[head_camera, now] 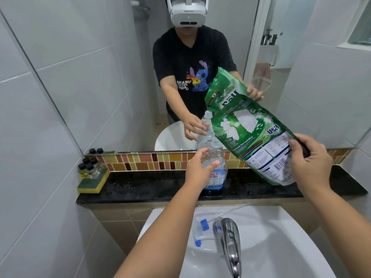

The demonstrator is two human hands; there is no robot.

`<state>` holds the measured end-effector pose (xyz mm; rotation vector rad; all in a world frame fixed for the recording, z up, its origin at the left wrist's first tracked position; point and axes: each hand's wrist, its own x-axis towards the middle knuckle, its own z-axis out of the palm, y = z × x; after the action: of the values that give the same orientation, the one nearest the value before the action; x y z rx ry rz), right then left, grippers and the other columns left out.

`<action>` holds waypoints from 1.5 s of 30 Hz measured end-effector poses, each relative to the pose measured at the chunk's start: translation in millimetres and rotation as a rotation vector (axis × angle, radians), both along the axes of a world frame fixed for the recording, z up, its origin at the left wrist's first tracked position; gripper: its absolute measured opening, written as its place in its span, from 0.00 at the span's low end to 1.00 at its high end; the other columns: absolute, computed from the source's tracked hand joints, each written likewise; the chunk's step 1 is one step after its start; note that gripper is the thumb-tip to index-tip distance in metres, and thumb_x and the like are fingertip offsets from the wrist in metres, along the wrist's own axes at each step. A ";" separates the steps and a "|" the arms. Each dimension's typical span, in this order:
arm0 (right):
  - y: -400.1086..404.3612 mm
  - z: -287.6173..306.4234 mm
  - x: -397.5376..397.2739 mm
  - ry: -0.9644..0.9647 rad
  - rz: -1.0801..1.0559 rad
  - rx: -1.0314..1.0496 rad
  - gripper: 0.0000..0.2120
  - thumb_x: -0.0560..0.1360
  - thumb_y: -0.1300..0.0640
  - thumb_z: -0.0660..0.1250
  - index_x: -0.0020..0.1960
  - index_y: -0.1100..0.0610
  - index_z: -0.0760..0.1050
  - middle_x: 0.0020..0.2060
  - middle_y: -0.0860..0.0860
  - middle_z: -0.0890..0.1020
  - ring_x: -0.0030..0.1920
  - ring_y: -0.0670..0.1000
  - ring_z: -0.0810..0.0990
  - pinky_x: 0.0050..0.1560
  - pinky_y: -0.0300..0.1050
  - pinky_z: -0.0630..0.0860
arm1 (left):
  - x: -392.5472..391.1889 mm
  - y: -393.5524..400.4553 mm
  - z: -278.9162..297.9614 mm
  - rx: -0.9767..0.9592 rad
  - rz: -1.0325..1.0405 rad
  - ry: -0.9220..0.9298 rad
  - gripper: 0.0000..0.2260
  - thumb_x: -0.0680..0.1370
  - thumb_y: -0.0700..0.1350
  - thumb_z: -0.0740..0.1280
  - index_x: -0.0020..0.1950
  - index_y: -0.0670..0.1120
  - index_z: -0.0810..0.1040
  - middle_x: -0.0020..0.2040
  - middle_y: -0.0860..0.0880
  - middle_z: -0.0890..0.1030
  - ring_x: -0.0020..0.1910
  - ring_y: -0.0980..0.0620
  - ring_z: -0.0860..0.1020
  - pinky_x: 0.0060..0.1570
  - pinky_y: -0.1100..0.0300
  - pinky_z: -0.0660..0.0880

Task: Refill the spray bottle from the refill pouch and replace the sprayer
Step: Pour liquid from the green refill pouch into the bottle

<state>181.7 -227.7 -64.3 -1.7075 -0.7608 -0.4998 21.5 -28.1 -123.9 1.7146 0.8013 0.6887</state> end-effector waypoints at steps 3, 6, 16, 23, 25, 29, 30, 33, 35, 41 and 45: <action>0.8 -8.9 0.1 0.040 -0.008 0.031 0.10 0.77 0.55 0.65 0.56 0.51 0.79 0.43 0.49 0.79 0.50 0.52 0.76 0.52 0.43 0.70 | 0.7 0.8 -0.7 0.016 -0.003 0.005 0.21 0.74 0.51 0.73 0.64 0.59 0.71 0.64 0.56 0.75 0.57 0.60 0.70 0.43 0.68 0.67; 3.1 -16.5 -1.0 0.073 -0.007 0.064 0.10 0.77 0.53 0.64 0.57 0.51 0.79 0.44 0.48 0.80 0.52 0.54 0.78 0.55 0.49 0.74 | 1.8 1.0 -2.4 0.013 -0.001 0.008 0.21 0.74 0.51 0.73 0.64 0.59 0.71 0.65 0.55 0.75 0.58 0.60 0.70 0.49 0.62 0.71; 2.4 -30.4 -14.9 0.200 -0.013 0.116 0.10 0.78 0.56 0.64 0.56 0.56 0.79 0.50 0.53 0.82 0.53 0.53 0.79 0.57 0.50 0.75 | 2.2 1.5 -4.7 0.027 -0.002 0.011 0.20 0.73 0.52 0.73 0.61 0.62 0.71 0.64 0.56 0.75 0.57 0.60 0.70 0.53 0.59 0.70; 2.0 -36.2 -21.5 0.318 -0.002 0.173 0.09 0.78 0.55 0.64 0.56 0.54 0.79 0.48 0.49 0.82 0.47 0.43 0.79 0.48 0.35 0.74 | 4.1 2.3 -6.7 0.038 -0.001 0.015 0.22 0.73 0.52 0.73 0.65 0.58 0.71 0.65 0.54 0.75 0.58 0.59 0.70 0.54 0.57 0.72; 3.3 -38.6 -23.3 0.357 0.001 0.194 0.09 0.78 0.55 0.64 0.56 0.53 0.79 0.47 0.48 0.82 0.47 0.42 0.79 0.47 0.37 0.75 | 4.0 2.1 -7.0 0.040 -0.002 0.006 0.22 0.73 0.52 0.73 0.65 0.58 0.72 0.65 0.54 0.75 0.59 0.59 0.70 0.53 0.58 0.71; 7.5 -43.9 -26.1 0.423 -0.010 0.237 0.07 0.78 0.56 0.64 0.54 0.49 0.78 0.45 0.43 0.81 0.43 0.34 0.78 0.41 0.28 0.74 | 3.1 2.5 -7.4 0.049 0.004 0.002 0.21 0.73 0.52 0.73 0.65 0.57 0.72 0.64 0.54 0.76 0.60 0.56 0.72 0.54 0.58 0.71; 8.2 -45.6 -26.3 0.440 -0.012 0.242 0.07 0.78 0.55 0.64 0.54 0.49 0.78 0.45 0.44 0.81 0.44 0.36 0.79 0.42 0.31 0.75 | 2.9 2.4 -7.5 0.048 0.004 0.003 0.21 0.74 0.52 0.73 0.65 0.57 0.72 0.64 0.53 0.76 0.61 0.55 0.72 0.55 0.57 0.72; 10.1 -50.3 -25.3 0.494 -0.010 0.258 0.07 0.78 0.55 0.64 0.54 0.50 0.78 0.47 0.48 0.83 0.48 0.45 0.81 0.46 0.42 0.77 | 3.0 1.3 -7.3 0.047 0.003 0.008 0.22 0.74 0.52 0.73 0.66 0.57 0.72 0.64 0.53 0.76 0.62 0.54 0.72 0.53 0.57 0.73; 11.9 -51.7 -24.8 0.530 -0.007 0.280 0.06 0.78 0.55 0.64 0.51 0.47 0.78 0.47 0.46 0.83 0.48 0.47 0.81 0.46 0.44 0.78 | 3.2 1.2 -6.6 0.047 0.006 0.008 0.21 0.74 0.52 0.73 0.65 0.57 0.72 0.64 0.54 0.76 0.61 0.55 0.72 0.48 0.62 0.70; 16.4 -54.2 -22.0 0.713 0.066 0.423 0.07 0.78 0.56 0.65 0.47 0.45 0.79 0.47 0.49 0.84 0.47 0.48 0.83 0.42 0.41 0.79 | 2.6 3.1 -6.8 0.049 0.009 0.006 0.21 0.73 0.53 0.73 0.64 0.58 0.72 0.63 0.54 0.76 0.59 0.57 0.72 0.42 0.68 0.67; 19.6 -57.0 -16.5 0.885 0.142 0.464 0.06 0.79 0.59 0.63 0.51 0.51 0.77 0.47 0.53 0.85 0.47 0.52 0.84 0.46 0.50 0.81 | 2.6 3.2 -7.7 0.055 0.010 0.013 0.22 0.73 0.53 0.73 0.65 0.57 0.72 0.63 0.54 0.76 0.60 0.56 0.73 0.47 0.62 0.70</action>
<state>165.3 -208.1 -121.2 -1.2360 -0.0960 0.1889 24.1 -25.0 -131.5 1.7672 0.8063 0.7129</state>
